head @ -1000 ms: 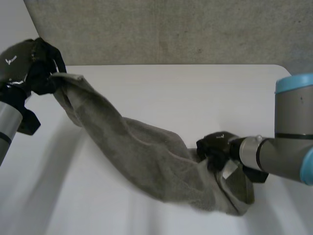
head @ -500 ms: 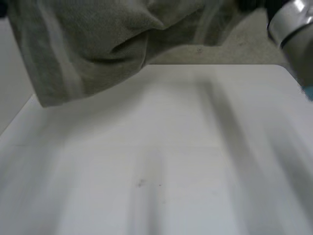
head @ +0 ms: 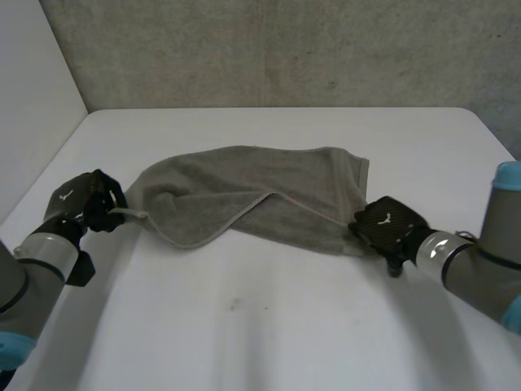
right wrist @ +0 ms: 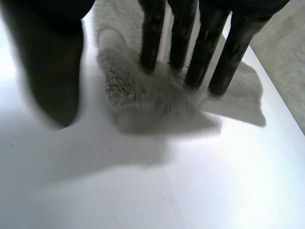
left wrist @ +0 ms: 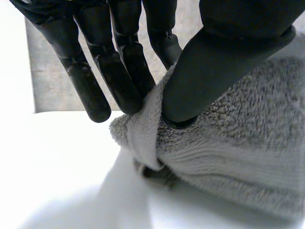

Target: Fold the towel.

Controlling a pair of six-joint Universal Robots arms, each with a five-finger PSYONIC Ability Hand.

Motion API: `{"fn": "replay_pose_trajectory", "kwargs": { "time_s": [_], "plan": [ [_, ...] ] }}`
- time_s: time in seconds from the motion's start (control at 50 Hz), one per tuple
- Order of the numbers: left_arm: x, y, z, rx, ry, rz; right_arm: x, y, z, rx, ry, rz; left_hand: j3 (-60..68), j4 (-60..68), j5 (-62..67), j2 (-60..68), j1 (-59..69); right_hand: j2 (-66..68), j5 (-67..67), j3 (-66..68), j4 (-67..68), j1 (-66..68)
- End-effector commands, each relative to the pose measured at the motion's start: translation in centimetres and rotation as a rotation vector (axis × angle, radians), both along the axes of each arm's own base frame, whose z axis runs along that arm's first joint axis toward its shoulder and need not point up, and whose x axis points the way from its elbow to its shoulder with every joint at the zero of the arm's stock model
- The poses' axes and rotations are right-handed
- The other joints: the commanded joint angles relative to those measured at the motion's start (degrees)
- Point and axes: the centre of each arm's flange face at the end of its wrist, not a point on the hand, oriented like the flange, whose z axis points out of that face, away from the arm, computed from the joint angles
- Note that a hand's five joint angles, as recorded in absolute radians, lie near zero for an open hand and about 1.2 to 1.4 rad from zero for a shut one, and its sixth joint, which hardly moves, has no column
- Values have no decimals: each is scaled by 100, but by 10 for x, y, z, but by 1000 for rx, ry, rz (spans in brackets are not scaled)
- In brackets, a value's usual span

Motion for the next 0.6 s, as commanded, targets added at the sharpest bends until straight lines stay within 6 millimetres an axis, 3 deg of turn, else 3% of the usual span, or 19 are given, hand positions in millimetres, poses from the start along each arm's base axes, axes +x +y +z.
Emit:
{"fn": "replay_pose_trajectory", "kwargs": {
  "time_s": [0.02,0.1,0.14,0.24,0.4,0.6],
  "plan": [
    [9,11,26,-93,-61,19,-13,-5,40,26,-158,-127,1023,1012,1131,1018,1131,-1668,-1529,-1717,-1738,-1676],
    [6,16,35,-125,-57,-3,-23,-12,70,73,-388,-259,1023,1012,1131,1018,1131,-1668,-1529,-1717,-1738,-1676],
    [5,21,48,-173,-55,-22,-27,-16,75,105,-464,-308,1023,1012,1131,1018,1131,-1668,-1529,-1717,-1738,-1676],
    [4,26,54,-203,-52,-42,-32,-29,87,197,-655,-416,1023,1012,1131,1018,1131,-1668,-1529,-1717,-1738,-1676],
    [3,27,54,-203,-54,-50,-28,-35,61,374,-663,-497,1023,1012,1131,1018,1131,-1157,-1017,-1206,-1227,-1165],
    [6,26,53,-198,-53,-39,-9,-21,26,489,-606,-481,1023,1012,1131,1018,1131,-381,-242,-430,-452,-389]
  ]
}}
